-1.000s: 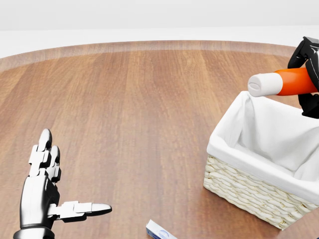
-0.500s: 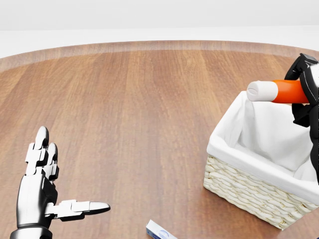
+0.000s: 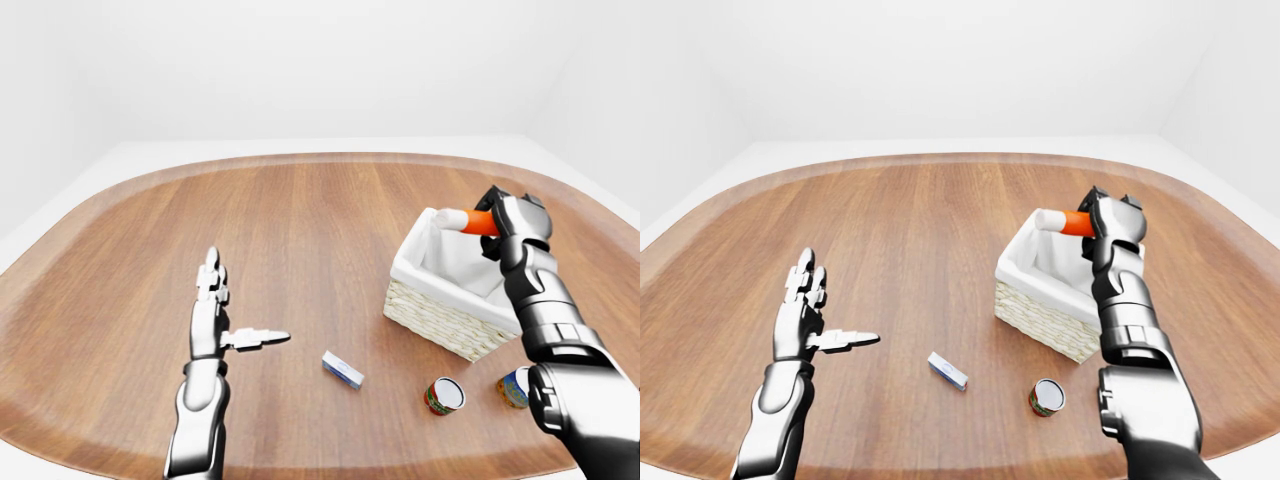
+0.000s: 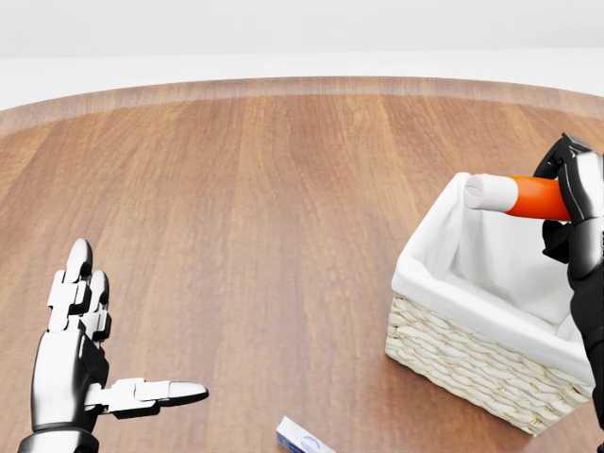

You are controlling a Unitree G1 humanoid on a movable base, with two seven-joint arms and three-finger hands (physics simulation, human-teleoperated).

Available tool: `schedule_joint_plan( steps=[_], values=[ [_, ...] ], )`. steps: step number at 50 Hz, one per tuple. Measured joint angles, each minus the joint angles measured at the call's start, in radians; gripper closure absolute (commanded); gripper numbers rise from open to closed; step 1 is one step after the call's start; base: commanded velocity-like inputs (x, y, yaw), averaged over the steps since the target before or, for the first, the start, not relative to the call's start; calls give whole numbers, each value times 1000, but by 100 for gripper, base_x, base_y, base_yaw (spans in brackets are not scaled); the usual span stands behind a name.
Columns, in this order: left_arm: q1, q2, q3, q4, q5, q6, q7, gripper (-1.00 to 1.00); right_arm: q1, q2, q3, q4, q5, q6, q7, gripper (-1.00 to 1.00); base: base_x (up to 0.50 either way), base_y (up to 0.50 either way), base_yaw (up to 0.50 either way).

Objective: Pick up the ketchup, and put it in the basket.

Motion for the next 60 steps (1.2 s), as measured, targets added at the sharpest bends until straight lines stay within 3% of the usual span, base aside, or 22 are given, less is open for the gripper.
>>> schedule_joint_plan(
  steps=[21,60],
  values=[
    [2,-1,-2,3,2,0,1,-100,-26,12,32,160,31,0,-91,100,0,0,0],
    [5,-1,-1,-5,-3,0,-2,-100,-47,37,65,298,57,0,-172,100,0,0,0]
  ],
)
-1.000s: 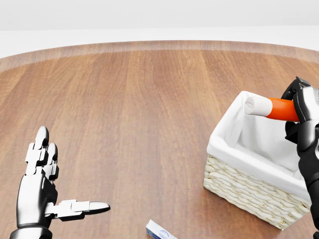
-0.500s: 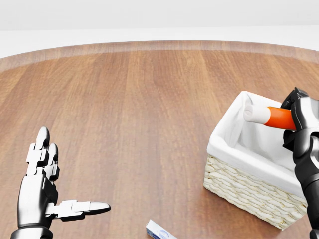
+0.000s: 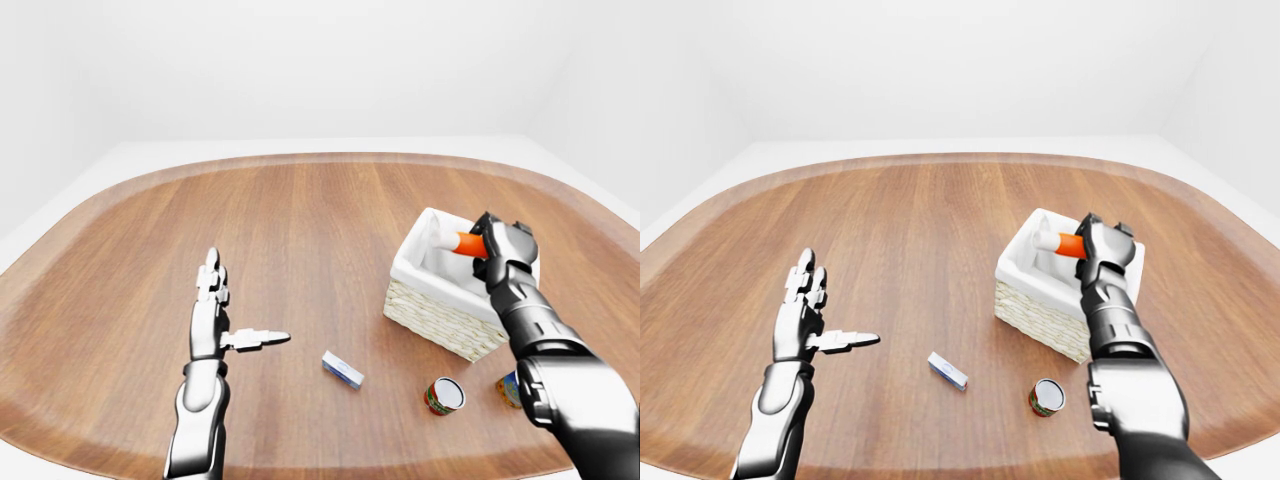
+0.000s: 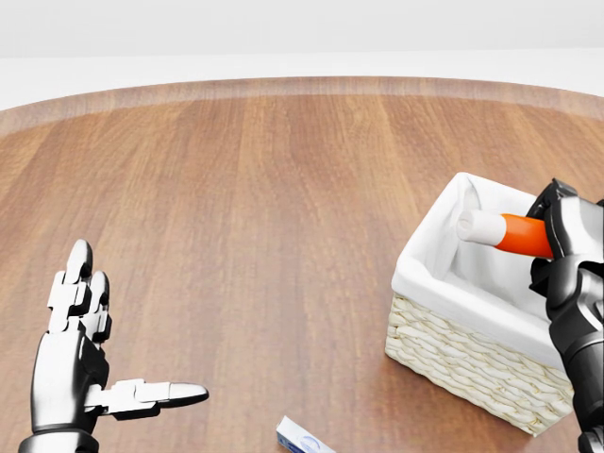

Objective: Pick up the ketchup, and put it in the basket.

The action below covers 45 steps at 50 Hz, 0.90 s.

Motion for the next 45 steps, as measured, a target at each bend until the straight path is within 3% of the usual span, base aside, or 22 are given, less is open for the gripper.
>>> schedule_joint_plan(
  steps=[45],
  values=[
    [1,0,2,-8,-1,0,-1,-100,-5,32,12,103,30,0,-70,100,0,0,0]
  ],
)
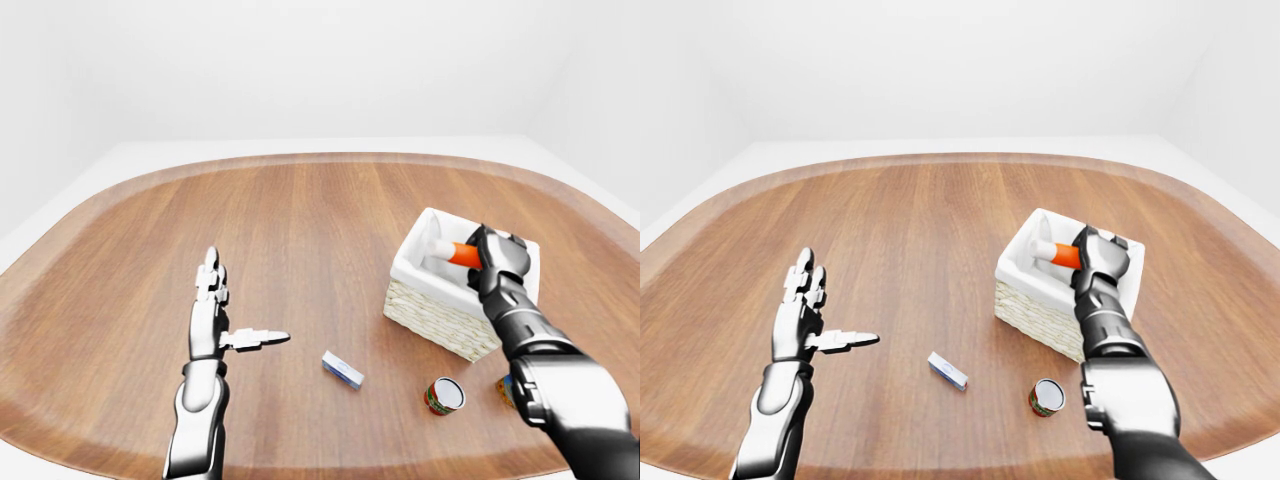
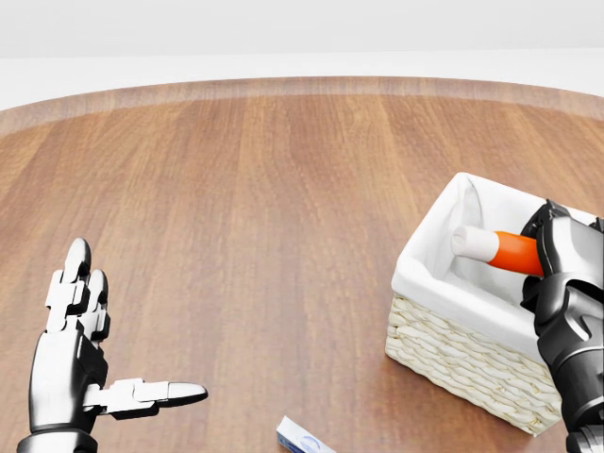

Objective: Pick up the ketchup, and put it in the basket.

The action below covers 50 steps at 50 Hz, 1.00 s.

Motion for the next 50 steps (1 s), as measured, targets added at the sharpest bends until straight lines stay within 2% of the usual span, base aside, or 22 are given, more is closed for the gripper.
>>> schedule_joint_plan(
  steps=[16,18,19,20,50],
  values=[
    [1,0,-1,4,2,0,1,-100,5,-1,0,10,8,0,-8,100,0,0,0],
    [1,-1,-1,3,2,0,1,-100,5,-2,0,10,8,0,-9,95,0,0,0],
    [2,-1,-1,3,2,0,1,-100,5,-2,0,10,8,0,-10,-87,0,0,0],
    [2,-1,-1,2,2,0,1,-100,5,-2,-1,9,9,0,-10,-100,0,0,0],
    [5,-1,-1,-2,2,0,0,-100,1,-4,-5,-2,4,0,-25,-100,0,0,0]
  ],
)
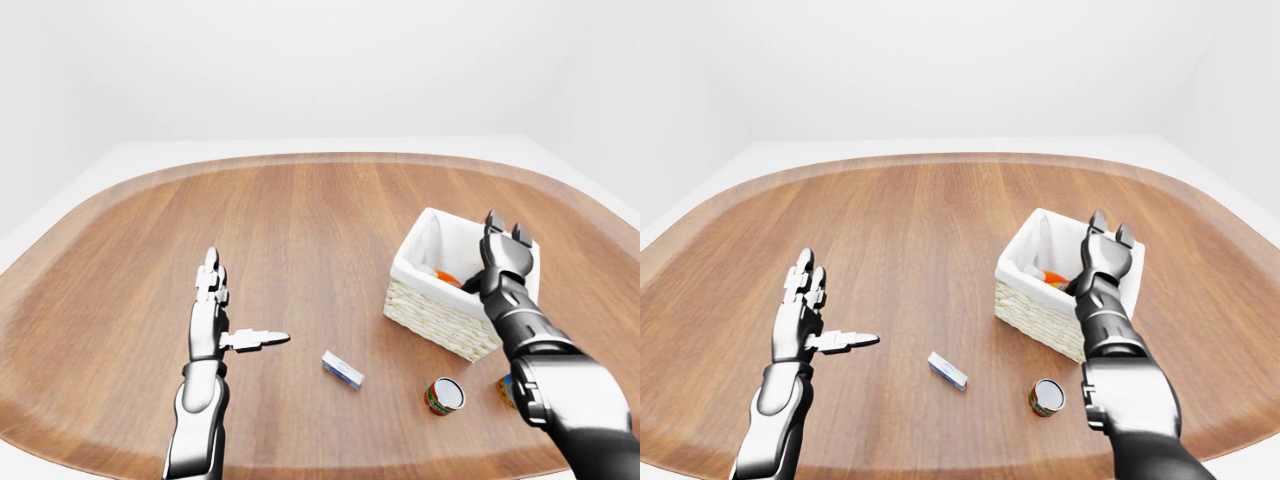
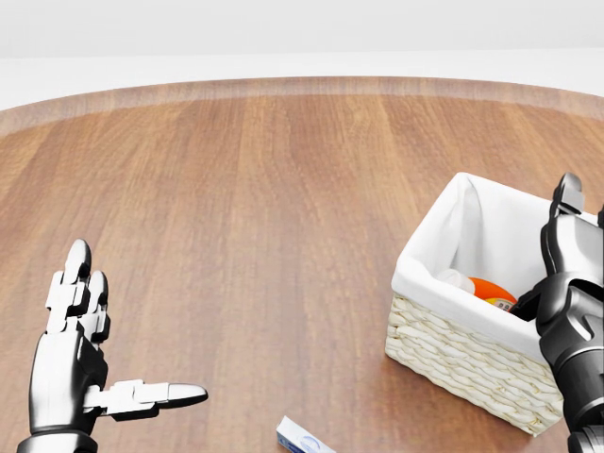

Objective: Pick up the ketchup, and put it in the basket.

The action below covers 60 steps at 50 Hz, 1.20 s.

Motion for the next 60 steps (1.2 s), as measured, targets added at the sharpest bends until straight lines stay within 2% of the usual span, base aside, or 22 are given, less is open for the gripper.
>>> schedule_joint_plan(
  steps=[21,43,51,60],
  values=[
    [-2,1,2,0,-2,0,-2,-100,-18,-12,-3,-11,-4,0,7,-100,0,0,0],
    [0,1,2,-5,-2,0,-1,-100,-78,-118,-40,-87,10,0,71,-100,0,0,0],
    [4,0,2,-13,-2,0,-2,-100,-73,-155,-59,-177,2,0,119,-100,0,0,0],
    [7,-1,2,-17,-1,0,-3,-100,-1,-185,-108,-465,-58,0,254,-100,0,0,0]
  ],
)
